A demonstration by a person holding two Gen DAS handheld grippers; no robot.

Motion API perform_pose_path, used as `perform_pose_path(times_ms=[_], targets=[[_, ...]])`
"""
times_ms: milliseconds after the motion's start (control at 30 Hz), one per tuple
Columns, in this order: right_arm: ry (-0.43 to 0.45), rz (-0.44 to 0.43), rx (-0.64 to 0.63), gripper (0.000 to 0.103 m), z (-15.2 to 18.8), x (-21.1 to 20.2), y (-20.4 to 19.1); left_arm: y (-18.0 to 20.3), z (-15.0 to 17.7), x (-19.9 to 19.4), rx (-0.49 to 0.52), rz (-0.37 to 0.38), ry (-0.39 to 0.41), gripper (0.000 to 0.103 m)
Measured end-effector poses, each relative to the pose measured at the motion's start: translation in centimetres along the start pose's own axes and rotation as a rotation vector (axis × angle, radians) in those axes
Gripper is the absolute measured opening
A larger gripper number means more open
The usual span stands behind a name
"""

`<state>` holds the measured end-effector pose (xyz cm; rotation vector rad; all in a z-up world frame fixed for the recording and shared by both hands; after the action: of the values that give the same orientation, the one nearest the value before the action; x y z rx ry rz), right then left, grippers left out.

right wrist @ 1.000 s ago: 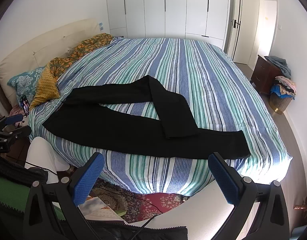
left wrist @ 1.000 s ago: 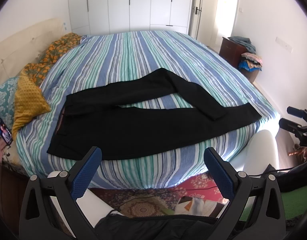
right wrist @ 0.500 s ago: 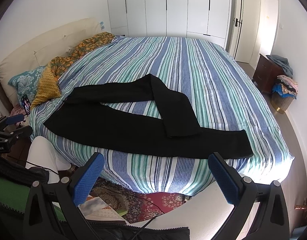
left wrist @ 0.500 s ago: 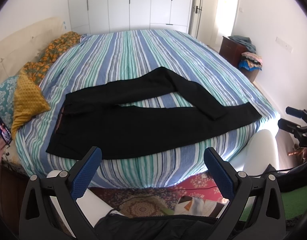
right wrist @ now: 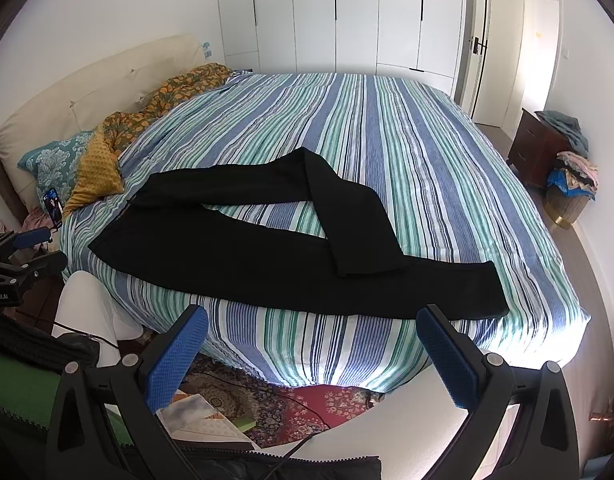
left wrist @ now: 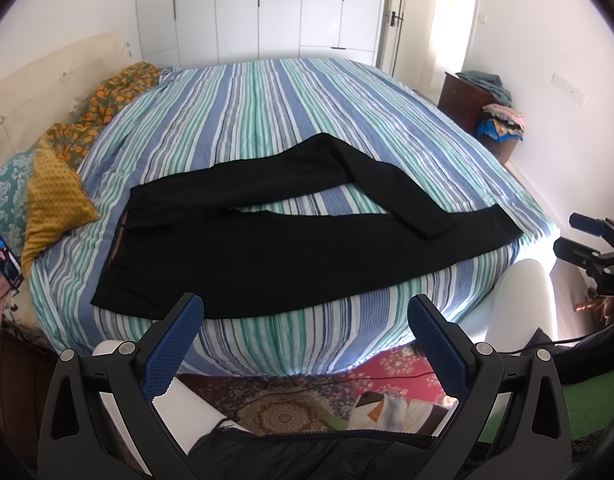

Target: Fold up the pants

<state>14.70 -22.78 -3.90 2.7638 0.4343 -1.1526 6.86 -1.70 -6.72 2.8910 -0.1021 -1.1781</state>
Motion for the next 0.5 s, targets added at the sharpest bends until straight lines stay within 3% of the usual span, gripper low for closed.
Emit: perform_pose_path(times_ms=[500], targets=[[-0.008, -0.021, 0.008, 0.103, 0.07, -0.01, -0.58, 0.41, 0.20, -0.11, 0.000, 0.002, 0.000, 0.102]])
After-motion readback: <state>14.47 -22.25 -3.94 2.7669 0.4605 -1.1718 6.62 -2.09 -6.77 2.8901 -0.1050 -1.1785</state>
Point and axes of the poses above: each gripper's, at about its wrist camera, not at the fingertips, and x roughly the way its jaws point, y to its right, z to its underside, the point moved 9 cm from there along x, roughly the way its jaws point, and after that the axes turned 4 degrees about y, right-handed, at the moved point
